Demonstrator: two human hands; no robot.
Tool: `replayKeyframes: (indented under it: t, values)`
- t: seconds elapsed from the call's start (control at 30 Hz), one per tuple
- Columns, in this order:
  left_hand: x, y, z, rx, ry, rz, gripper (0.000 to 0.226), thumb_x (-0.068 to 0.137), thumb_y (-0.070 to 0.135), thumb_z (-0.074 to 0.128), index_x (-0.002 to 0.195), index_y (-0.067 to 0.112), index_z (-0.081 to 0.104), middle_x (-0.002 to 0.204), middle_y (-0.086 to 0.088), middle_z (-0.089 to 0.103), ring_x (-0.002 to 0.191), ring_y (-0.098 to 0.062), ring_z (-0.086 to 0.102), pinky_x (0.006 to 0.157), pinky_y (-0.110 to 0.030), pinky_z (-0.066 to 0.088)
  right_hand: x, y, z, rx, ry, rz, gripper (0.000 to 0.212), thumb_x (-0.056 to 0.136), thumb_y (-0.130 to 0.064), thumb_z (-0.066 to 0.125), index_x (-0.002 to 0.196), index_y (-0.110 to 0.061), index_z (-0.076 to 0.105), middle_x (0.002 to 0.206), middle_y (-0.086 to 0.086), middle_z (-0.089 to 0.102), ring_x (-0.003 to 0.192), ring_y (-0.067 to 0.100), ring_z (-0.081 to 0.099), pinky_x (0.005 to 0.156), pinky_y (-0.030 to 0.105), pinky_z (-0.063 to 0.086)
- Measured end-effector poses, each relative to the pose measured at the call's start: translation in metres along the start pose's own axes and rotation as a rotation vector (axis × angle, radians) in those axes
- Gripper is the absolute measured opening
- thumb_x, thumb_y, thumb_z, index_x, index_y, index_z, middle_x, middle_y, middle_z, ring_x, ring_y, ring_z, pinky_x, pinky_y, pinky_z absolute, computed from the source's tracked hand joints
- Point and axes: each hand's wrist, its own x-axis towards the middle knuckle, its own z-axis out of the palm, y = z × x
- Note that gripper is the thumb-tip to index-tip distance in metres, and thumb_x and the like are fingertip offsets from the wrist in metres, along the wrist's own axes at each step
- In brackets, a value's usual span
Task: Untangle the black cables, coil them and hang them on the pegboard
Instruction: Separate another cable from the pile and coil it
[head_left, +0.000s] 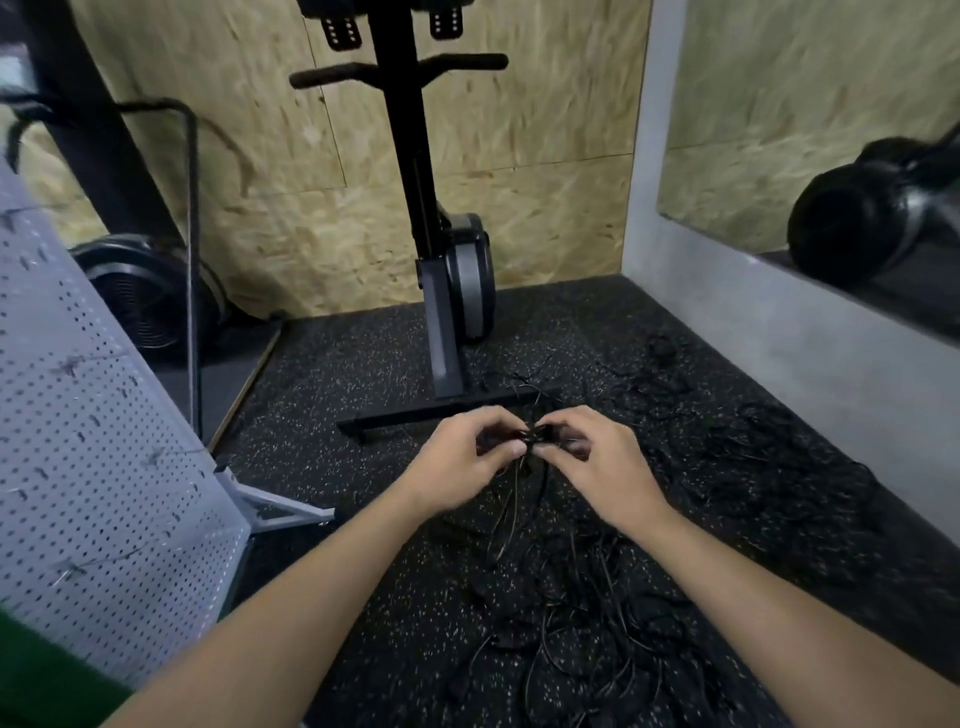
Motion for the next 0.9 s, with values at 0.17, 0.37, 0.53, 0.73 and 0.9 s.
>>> replayKeyframes:
  t: [0.17, 0.37, 0.53, 0.73, 0.9]
  values:
    - [0.008, 0.005, 0.003, -0.121, 0.111, -0.06, 0.006, 0.098, 0.018, 0.072, 0.099, 0.023, 0.076, 0.092, 0.011, 0.076, 0.09, -0.007, 0.072, 0.089, -0.037, 0.058, 0.009, -0.001, -0.009, -0.04, 0.048, -0.063, 0.02, 0.088, -0.023, 0.082, 0.108, -0.019, 0.078, 0.094, -0.011, 0.07, 0.088, 0.006, 0.067, 0.075, 0.019, 0.052]
    - [0.015, -0.004, 0.005, -0.198, 0.115, -0.064, 0.014, 0.098, 0.018, 0.07, 0.106, 0.028, 0.075, 0.1, 0.013, 0.076, 0.1, -0.007, 0.072, 0.097, -0.043, 0.057, 0.02, -0.003, -0.014, -0.002, 0.006, -0.006, 0.02, 0.086, -0.02, 0.084, 0.105, -0.018, 0.079, 0.09, -0.005, 0.065, 0.085, 0.008, 0.065, 0.076, 0.017, 0.05]
    - [0.008, 0.0, -0.001, 0.009, 0.088, 0.107, 0.03, 0.09, 0.022, 0.081, 0.12, 0.025, 0.077, 0.114, 0.016, 0.075, 0.11, 0.003, 0.067, 0.1, -0.029, 0.054, 0.024, -0.008, -0.019, -0.128, -0.106, 0.035, 0.019, 0.083, -0.028, 0.087, 0.097, -0.022, 0.077, 0.089, -0.007, 0.065, 0.075, 0.008, 0.061, 0.067, 0.015, 0.047]
    - [0.004, 0.008, -0.014, -0.063, 0.175, 0.075, 0.015, 0.085, 0.019, 0.086, 0.099, 0.018, 0.084, 0.091, 0.012, 0.08, 0.087, 0.002, 0.074, 0.086, -0.028, 0.061, 0.026, -0.012, -0.02, 0.024, -0.14, 0.071, 0.015, 0.082, -0.022, 0.087, 0.094, -0.024, 0.079, 0.085, -0.007, 0.073, 0.084, 0.011, 0.071, 0.082, 0.027, 0.058]
    - [0.004, 0.011, -0.014, -0.124, 0.231, -0.007, 0.006, 0.085, 0.021, 0.086, 0.09, 0.021, 0.083, 0.084, 0.013, 0.079, 0.081, -0.001, 0.075, 0.082, -0.026, 0.062, 0.026, -0.01, -0.019, 0.241, -0.124, 0.202, 0.007, 0.09, -0.009, 0.079, 0.095, -0.013, 0.076, 0.087, 0.012, 0.074, 0.079, 0.019, 0.074, 0.077, 0.027, 0.06]
